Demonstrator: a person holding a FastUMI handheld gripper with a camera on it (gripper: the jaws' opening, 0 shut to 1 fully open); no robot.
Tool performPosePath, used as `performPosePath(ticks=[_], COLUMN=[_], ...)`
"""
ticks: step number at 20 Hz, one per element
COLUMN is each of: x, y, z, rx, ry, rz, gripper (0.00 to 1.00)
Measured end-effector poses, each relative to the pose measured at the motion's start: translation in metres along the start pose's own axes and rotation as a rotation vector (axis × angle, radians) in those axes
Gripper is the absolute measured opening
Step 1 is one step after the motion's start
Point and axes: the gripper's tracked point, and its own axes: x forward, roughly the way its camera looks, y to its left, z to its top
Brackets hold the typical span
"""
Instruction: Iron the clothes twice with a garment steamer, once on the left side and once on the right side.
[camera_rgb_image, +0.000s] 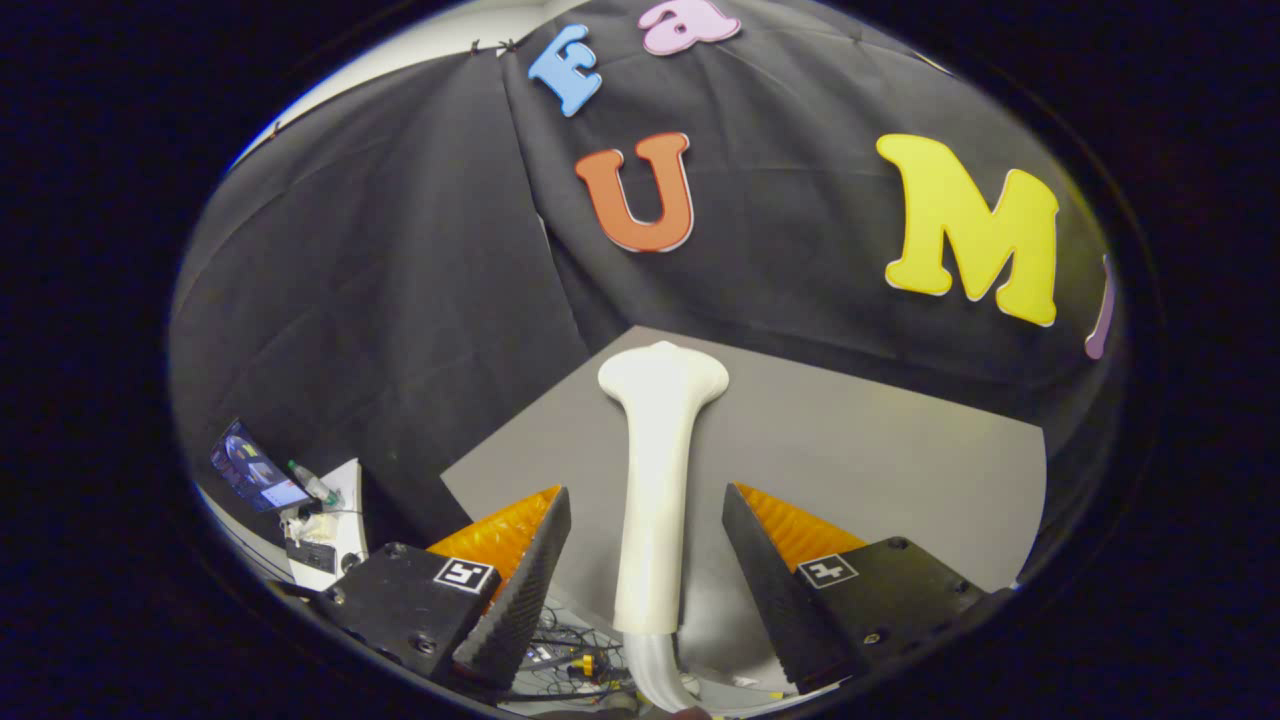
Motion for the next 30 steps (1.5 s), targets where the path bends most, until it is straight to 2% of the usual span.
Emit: performPosePath(ticks=[2,6,9,10,13,20,24,30], x=[0.008,0.026,0.035,0.038,0.042,0.027,-0.006,-0.085], y=[-0.002,-0.003,-0.009,-0.009,-0.01,-0.013,-0.017,-0.018], z=[-0.002,-0.005,-0.006,-0.006,-0.008,0.001,0.019,0.039], rx=[-0.017,-0.024,-0.013,0.004,0.067,0.138,0.161,0.156], ry=[0.038,0.096,0.123,0.13,0.139,0.081,-0.032,-0.213], rz=[-0.019,-0.053,-0.088,-0.093,-0.102,-0.077,-0.085,-0.102], gripper=[0.93,0.8,0.64,0.63,0.43,0.36,0.34,0.34])
